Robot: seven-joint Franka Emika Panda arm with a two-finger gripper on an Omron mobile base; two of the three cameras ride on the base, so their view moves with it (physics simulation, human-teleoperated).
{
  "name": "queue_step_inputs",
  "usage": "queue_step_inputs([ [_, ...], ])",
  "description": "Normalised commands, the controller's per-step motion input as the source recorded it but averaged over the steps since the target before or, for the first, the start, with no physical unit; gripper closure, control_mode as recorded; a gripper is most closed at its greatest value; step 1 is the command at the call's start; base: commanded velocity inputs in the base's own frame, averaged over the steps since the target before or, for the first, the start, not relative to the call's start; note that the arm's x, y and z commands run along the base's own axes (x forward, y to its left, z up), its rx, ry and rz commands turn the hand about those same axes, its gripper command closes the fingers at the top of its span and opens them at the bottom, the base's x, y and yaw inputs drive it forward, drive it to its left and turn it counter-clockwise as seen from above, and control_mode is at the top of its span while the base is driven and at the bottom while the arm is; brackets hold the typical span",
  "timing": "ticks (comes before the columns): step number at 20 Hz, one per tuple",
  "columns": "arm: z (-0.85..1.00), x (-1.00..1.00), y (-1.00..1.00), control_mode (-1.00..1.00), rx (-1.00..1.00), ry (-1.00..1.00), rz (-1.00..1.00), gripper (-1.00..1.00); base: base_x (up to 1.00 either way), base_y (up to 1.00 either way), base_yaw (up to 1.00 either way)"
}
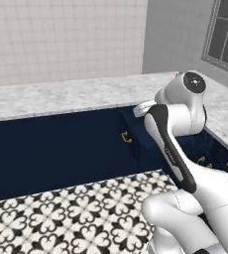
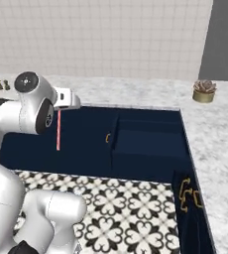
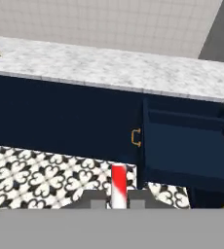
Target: Take a straw from the drawer in front and place it inside the glass cup on the dining counter.
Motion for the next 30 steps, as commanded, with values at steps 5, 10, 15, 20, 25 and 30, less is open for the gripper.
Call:
queue_step_inputs([
  [5,0.0,0.0,0.0,1.0,0.0,0.0,0.0,1.0,-0.16,1.0,0.52],
  [10,0.0,0.0,0.0,1.0,0.0,0.0,0.0,1.0,0.24,1.0,0.09],
  [15,0.0,0.0,0.0,1.0,0.0,0.0,0.0,1.0,0.34,1.0,-0.06],
  [20,0.0,0.0,0.0,1.0,0.0,0.0,0.0,1.0,0.36,1.0,-0.13],
  [25,0.0,0.0,0.0,1.0,0.0,0.0,0.0,1.0,0.4,1.0,-0.19],
  [30,0.0,0.0,0.0,1.0,0.0,0.0,0.0,1.0,0.45,1.0,-0.25],
])
